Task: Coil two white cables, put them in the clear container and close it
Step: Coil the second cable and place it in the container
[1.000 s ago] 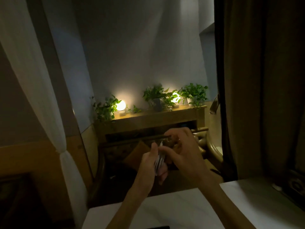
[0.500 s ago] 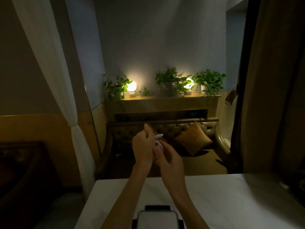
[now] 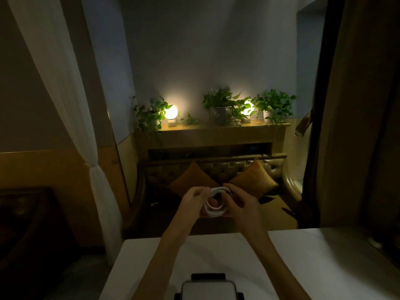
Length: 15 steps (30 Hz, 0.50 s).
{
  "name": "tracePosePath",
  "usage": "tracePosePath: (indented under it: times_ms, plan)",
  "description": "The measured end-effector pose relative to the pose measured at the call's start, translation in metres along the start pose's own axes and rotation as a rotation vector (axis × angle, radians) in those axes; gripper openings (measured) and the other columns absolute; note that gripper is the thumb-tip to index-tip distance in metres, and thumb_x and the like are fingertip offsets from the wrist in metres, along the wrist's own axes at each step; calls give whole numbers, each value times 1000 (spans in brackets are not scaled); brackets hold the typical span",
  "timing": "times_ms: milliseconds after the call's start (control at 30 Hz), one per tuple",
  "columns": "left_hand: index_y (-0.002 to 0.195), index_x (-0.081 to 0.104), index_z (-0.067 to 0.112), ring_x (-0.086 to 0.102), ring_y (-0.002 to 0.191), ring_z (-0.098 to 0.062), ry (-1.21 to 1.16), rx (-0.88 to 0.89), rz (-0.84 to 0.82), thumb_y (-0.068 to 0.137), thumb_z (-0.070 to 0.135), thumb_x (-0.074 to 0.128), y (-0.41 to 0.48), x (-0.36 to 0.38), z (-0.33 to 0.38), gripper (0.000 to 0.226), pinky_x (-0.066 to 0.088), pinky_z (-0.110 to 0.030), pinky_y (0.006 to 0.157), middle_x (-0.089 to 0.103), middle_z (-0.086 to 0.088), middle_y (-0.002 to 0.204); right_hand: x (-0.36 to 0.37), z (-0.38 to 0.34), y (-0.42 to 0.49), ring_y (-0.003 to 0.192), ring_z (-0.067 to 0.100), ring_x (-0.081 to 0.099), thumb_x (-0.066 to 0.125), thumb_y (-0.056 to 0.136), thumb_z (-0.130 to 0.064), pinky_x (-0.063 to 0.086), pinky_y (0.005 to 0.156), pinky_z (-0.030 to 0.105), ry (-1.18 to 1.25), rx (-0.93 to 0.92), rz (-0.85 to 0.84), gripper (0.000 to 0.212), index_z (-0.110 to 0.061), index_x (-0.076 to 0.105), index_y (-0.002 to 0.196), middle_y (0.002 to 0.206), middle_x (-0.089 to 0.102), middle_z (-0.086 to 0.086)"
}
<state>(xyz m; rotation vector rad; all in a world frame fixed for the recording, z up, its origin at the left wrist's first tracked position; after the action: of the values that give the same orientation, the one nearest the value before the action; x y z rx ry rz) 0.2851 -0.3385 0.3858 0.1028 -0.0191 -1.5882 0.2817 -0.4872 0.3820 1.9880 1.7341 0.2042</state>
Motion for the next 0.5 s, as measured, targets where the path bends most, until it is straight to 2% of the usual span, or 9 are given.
tracePosePath:
  times_ms: [100,200,300,367,433,500]
  plan:
    - [110,65,13,72,90,-14,33,109,-18,91,32,56,-3,-2,5,28,60,-26,74,71,-7,104,-1,4,-1,102,8,67,60,92,-24,59,83,28,28,-17,22,32,-26,61,124,115,68,-3]
    - [112,66,15,69,92,-7,182,271,-12,93,27,53,-9,-3,17,25,56,-16,74,71,2,102,2,0,-5,104,5,65,55,93,-27,56,85,21,-9,-85,34,37,-24,56,130,117,65,-5]
    - [112,62,23,61,95,11,388,423,50,97,21,49,-16,-2,25,20,48,-5,79,64,14,101,6,-4,-8,104,0,62,53,92,-31,53,87,17,-60,-146,39,40,-26,54,132,118,62,-9]
    - [120,59,19,54,97,19,460,507,118,97,14,48,-20,-4,28,26,42,1,80,60,13,106,8,-4,-9,107,4,64,57,94,-22,56,87,24,22,-112,25,37,-24,56,131,122,64,-5]
    - [126,57,13,52,100,18,511,579,169,96,8,48,-23,-7,29,32,42,0,82,58,6,112,10,-5,-8,106,9,67,58,93,-19,59,81,29,181,-37,-19,34,-25,58,127,120,66,-4]
    - [128,57,14,55,99,14,500,593,207,96,6,48,-24,-13,28,34,45,-2,82,60,3,112,11,-9,-7,102,11,69,58,93,-19,60,75,28,343,38,-65,29,-23,60,122,116,67,-4]
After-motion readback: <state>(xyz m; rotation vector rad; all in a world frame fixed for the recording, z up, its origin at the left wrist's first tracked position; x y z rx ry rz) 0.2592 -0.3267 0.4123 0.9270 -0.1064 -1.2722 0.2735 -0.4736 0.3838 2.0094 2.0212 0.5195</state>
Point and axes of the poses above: each hand's wrist, its own y-axis towards the middle knuckle, its own x-axis out of the palm, z = x × y, the point moved 6 cm from there along y, towards the middle knuckle
